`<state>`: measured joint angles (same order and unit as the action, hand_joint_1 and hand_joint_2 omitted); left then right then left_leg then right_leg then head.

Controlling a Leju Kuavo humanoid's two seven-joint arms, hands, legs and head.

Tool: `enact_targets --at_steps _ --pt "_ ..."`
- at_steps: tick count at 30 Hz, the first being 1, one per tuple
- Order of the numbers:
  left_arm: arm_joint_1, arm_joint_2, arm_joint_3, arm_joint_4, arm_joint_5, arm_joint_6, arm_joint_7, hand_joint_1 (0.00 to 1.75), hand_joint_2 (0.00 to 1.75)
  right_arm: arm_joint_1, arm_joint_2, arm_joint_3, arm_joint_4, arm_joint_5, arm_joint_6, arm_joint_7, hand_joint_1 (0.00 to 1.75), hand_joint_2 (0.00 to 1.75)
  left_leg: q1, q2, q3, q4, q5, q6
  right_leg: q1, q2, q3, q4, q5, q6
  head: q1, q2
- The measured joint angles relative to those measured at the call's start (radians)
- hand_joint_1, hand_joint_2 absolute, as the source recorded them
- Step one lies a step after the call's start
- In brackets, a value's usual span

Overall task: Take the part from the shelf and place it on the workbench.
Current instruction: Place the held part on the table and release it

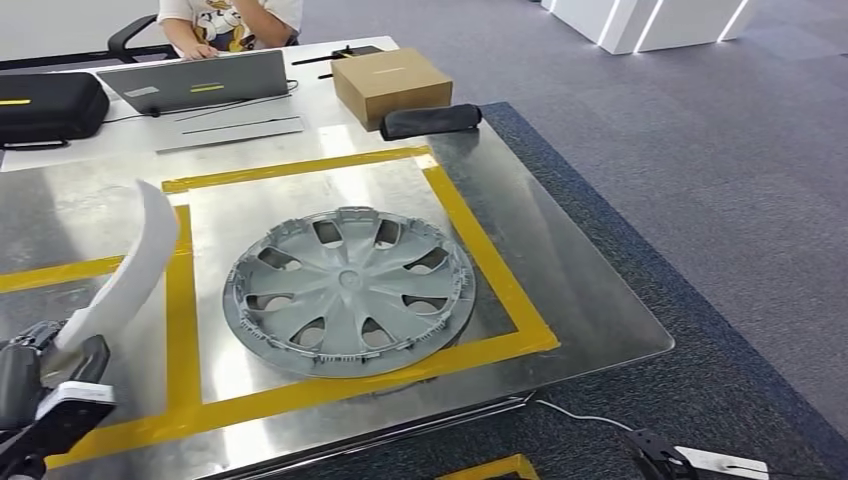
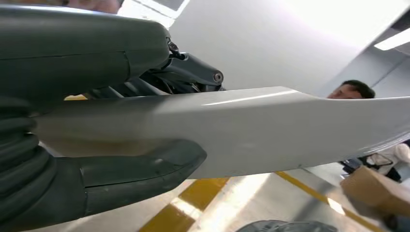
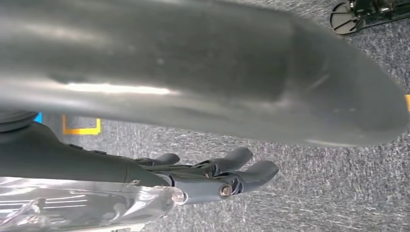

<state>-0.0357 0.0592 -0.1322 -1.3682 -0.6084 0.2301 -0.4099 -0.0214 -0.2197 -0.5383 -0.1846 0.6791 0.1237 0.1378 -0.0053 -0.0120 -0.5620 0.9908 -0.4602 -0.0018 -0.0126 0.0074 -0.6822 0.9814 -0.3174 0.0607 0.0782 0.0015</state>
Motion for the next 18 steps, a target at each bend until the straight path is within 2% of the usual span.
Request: enact_targets --at_steps 7,11,15,18 --pt "-0.156 0.058 -0.181 0.213 -0.233 -0.013 0.005 1.75 1.75 -0.018 0.000 0.000 0.000 0.056 0.024 -0.016 0.00 0.00 0.000 0.000 -0.006 0.000 0.006 -0.003 0.000 0.001 -0.006 0.000 0.007 -0.002 0.000 0.000" --pt "-0.265 0.075 -0.287 0.374 -0.362 -0.055 0.133 1.75 1.75 -0.028 -0.002 0.000 0.000 0.082 0.033 -0.017 0.00 0.00 0.000 0.000 -0.010 0.000 0.009 -0.003 0.000 0.001 -0.009 0.000 0.010 -0.003 0.000 0.000" --pt "-0.344 0.085 -0.352 0.478 -0.419 -0.050 0.185 1.75 1.75 -0.032 -0.003 0.000 0.000 0.091 0.033 -0.017 0.00 0.00 0.000 0.000 -0.011 0.000 0.010 -0.004 0.000 0.000 -0.009 0.000 0.011 -0.003 0.000 0.000" --pt "-0.403 0.087 -0.405 0.569 -0.516 -0.021 0.256 1.75 1.75 -0.040 -0.003 0.000 0.000 0.103 0.034 -0.016 0.00 0.00 0.000 -0.001 -0.012 0.000 0.012 -0.004 0.000 -0.001 -0.009 0.000 0.011 -0.004 0.000 0.000"
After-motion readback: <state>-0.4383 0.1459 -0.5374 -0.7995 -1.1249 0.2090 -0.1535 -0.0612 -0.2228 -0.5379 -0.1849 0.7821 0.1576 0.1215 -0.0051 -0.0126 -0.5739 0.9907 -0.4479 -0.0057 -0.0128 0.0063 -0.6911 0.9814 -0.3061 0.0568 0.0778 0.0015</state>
